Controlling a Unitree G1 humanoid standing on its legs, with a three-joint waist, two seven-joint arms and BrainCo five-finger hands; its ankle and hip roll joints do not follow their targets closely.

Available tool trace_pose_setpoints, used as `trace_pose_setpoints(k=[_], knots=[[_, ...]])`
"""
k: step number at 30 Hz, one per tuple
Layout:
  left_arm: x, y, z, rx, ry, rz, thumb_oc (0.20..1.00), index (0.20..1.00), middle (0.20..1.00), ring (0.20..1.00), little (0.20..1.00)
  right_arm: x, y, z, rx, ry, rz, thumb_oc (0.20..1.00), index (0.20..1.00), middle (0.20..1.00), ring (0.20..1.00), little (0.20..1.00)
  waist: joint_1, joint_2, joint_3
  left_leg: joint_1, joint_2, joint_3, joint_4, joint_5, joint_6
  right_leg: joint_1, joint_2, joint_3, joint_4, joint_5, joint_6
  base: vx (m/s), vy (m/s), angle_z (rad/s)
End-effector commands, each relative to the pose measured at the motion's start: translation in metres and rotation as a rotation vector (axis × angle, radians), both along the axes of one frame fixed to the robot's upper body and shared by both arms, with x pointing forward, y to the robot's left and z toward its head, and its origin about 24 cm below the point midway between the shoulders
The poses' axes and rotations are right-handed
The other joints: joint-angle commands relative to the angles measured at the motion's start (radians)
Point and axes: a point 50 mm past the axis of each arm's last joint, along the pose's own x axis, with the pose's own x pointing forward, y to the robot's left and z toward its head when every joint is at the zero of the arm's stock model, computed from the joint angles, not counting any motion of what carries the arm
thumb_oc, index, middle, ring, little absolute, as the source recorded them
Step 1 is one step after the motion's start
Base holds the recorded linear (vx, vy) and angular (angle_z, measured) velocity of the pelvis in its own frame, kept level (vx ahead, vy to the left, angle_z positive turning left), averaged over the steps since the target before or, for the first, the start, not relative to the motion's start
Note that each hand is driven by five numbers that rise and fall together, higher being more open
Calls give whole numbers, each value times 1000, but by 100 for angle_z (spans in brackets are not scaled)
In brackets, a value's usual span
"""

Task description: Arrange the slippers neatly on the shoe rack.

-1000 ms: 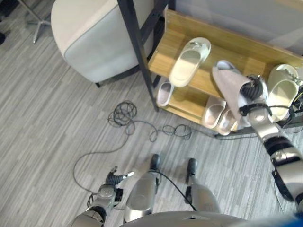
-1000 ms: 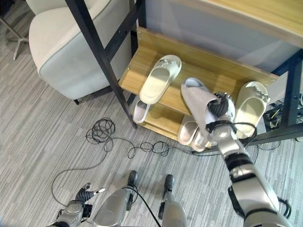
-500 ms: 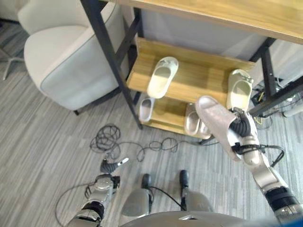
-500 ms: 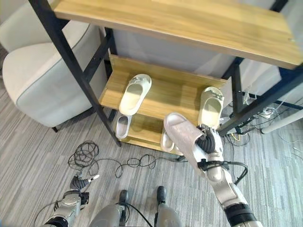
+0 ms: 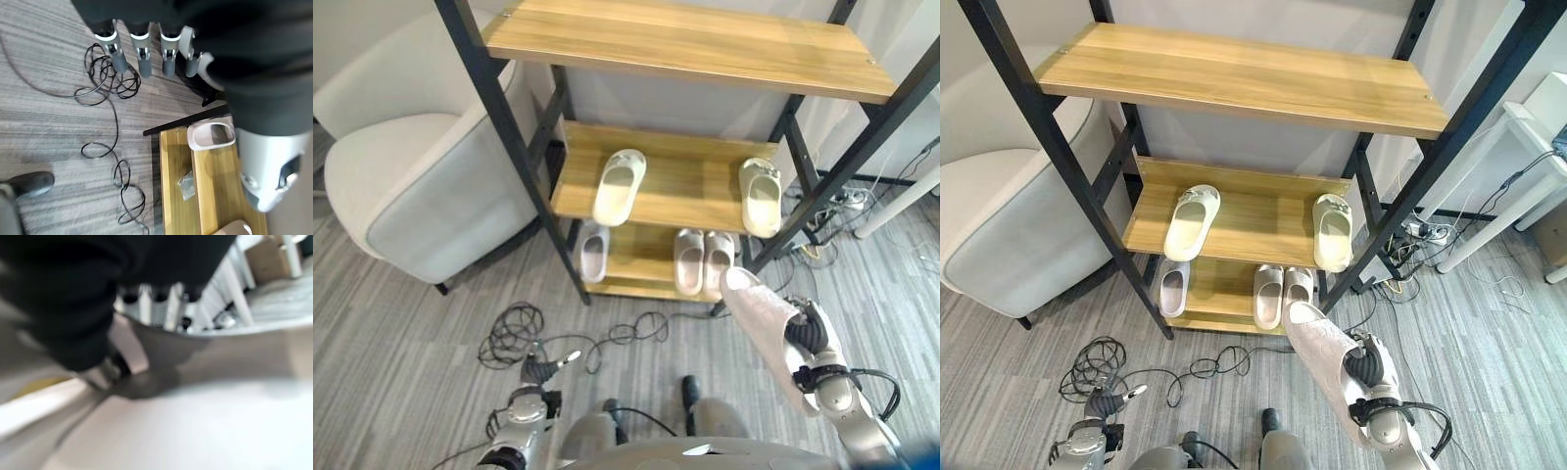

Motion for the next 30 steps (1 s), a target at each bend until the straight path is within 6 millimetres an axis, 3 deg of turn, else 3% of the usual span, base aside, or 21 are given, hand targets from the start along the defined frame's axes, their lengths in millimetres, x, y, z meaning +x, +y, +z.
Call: trace_pose_setpoints(k=[1, 3, 4, 9, 12, 13, 15, 19, 21, 23, 26, 30], knots=[[16, -12, 4, -31, -49, -22, 1000, 1000, 1000, 1000, 1000, 25, -7, 27, 7, -148, -9, 200, 200, 200, 200, 200, -15, 31, 41, 119, -13, -80, -69, -73, -26, -42, 28, 3, 19, -63, 45, 111, -162, 4], [14, -11, 2, -23, -37, -28, 1000, 1000, 1000, 1000, 1000, 23, -5, 23, 10, -128, 0, 200, 200, 200, 200, 200, -20, 29, 39, 124, -12, -93, -70, -75, -32, -29, 38, 24, -6, -67, 38, 106, -214, 26], [6, -9, -3, -9, 5, -21, 1000, 1000, 1000, 1000, 1000, 18, -2, 16, 2, -89, 31, 200, 200, 200, 200, 200, -7, 17, 19, 118, 3, -111, -62, -75, -52, 12, 66, 53, -45, -68, 9, 90, -261, 58], [2, -11, -6, -48, 6, 48, 1000, 1000, 1000, 1000, 1000, 17, 4, 13, 2, -73, 90, 200, 200, 200, 200, 200, 9, 25, 10, 89, 69, -131, 38, -58, -92, 59, 111, 24, -46, -101, -39, 101, -275, 35], [6, -14, -4, -60, -18, 65, 1000, 1000, 1000, 1000, 1000, 18, 7, 16, 0, -82, 127, 200, 200, 200, 200, 200, 23, 21, 50, -23, 127, -128, 243, 48, -126, 109, 126, -20, -45, -126, -74, 3, -257, 31], [9, -16, -3, -72, -31, 76, 1000, 1000, 1000, 1000, 1000, 18, 7, 15, 1, -79, 129, 200, 200, 200, 200, 200, 22, 17, 62, -54, 149, -93, 286, 79, -119, 122, 125, -37, -46, -132, -84, -48, -244, 42], [13, -16, -1, -78, -51, 92, 1000, 1000, 1000, 1000, 1000, 17, 9, 15, 13, -75, 129, 200, 200, 200, 200, 200, 19, 17, 74, -94, 194, -14, 320, 87, -110, 148, 128, -65, -57, -146, -98, 16, -177, 38], [11, -16, -3, -97, -41, 121, 1000, 1000, 1000, 1000, 1000, 15, 13, 11, 23, -50, 159, 200, 200, 200, 200, 200, 35, 8, 79, -123, 155, 12, 215, 29, -106, 175, 127, -79, -74, -158, -93, 98, -56, 32], [12, -14, -2, -93, -45, 134, 1000, 1000, 1000, 1000, 1000, 15, 15, 10, 25, -44, 170, 200, 200, 200, 200, 200, 43, 0, 82, -152, 145, 5, 185, 45, -110, 181, 126, -79, -75, -165, -91, 107, -4, 17], [14, -10, 0, -98, -58, 165, 1000, 1000, 1000, 1000, 1000, 16, 23, 7, 35, -31, 197, 200, 200, 200, 200, 200, 76, 3, 100, -200, 123, -42, 86, 132, -131, 209, 153, -68, -70, -188, -94, 141, 17, 9], [13, -7, -1, -102, -58, 198, 1000, 1000, 1000, 1000, 1000, 16, 29, 5, 40, -20, 224, 200, 200, 200, 200, 200, 93, 0, 112, -208, 114, -84, 0, 169, -141, 235, 168, -47, -67, -208, -95, 158, 40, -18], [6, 1, -4, -86, -25, 249, 1000, 1000, 1000, 1000, 1000, 6, 34, -4, 49, 32, 244, 200, 200, 200, 200, 200, 110, 5, 115, -232, 137, -108, -120, 199, -138, 286, 178, -4, -63, -255, -92, 257, 142, -36]])
